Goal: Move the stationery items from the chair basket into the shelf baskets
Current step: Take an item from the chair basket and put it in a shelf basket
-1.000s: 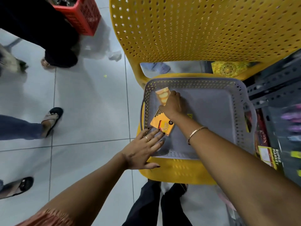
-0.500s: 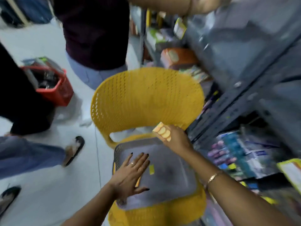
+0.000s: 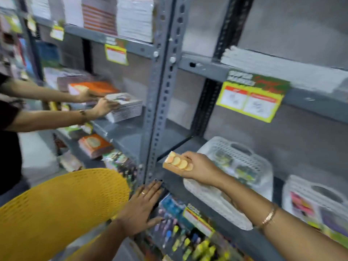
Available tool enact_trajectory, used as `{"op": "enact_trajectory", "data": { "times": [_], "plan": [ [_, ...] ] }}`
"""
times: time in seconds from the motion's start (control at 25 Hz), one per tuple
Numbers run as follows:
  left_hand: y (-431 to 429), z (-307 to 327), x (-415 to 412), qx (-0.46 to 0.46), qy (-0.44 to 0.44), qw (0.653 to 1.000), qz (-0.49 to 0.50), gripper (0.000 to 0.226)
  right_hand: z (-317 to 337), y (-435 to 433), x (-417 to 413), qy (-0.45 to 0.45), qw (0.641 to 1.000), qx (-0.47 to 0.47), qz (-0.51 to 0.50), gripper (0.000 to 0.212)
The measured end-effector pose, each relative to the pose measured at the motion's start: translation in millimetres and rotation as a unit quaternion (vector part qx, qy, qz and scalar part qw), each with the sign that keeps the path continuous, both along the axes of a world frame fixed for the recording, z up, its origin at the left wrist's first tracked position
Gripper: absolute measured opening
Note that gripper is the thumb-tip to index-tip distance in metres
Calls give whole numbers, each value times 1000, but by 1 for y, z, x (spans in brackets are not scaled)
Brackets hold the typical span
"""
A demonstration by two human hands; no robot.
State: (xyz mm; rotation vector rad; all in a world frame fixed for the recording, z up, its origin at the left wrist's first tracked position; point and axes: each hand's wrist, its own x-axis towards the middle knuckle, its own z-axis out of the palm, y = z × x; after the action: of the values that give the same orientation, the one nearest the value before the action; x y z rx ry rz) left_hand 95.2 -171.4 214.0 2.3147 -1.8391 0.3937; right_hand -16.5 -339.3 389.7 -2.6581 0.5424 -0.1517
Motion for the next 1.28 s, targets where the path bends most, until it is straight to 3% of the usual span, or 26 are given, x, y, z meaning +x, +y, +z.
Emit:
{"op": "enact_trajectory", "data": {
  "times": [0.16, 0.32, 0.44, 0.68, 0.88, 1.12, 1.28],
  "plan": [
    [-55, 13, -1, 11, 11, 999, -31, 83, 9, -58, -59, 35, 994, 13, -102, 36],
    [-83, 12, 15, 49, 17, 998, -29, 85, -15, -84, -104, 96, 984, 14, -149, 50],
    [-94, 10, 23, 99, 26, 995, -13, 88, -43, -96, -121, 121, 976, 22, -180, 34],
    [-98, 8, 21, 105, 29, 994, 6, 93, -59, -105, -135, 140, 975, 27, -170, 38],
    [-97, 9, 21, 108, 32, 994, 9, 95, -64, -107, -139, 190, 969, 13, -157, 76],
    [-98, 10, 18, 81, -1, 997, 4, 96, -61, -102, -138, 217, 963, 1, -158, 94],
    [-98, 15, 16, 105, -7, 994, 14, 99, -35, -88, -128, 169, 973, -33, -157, 95]
  ]
}}
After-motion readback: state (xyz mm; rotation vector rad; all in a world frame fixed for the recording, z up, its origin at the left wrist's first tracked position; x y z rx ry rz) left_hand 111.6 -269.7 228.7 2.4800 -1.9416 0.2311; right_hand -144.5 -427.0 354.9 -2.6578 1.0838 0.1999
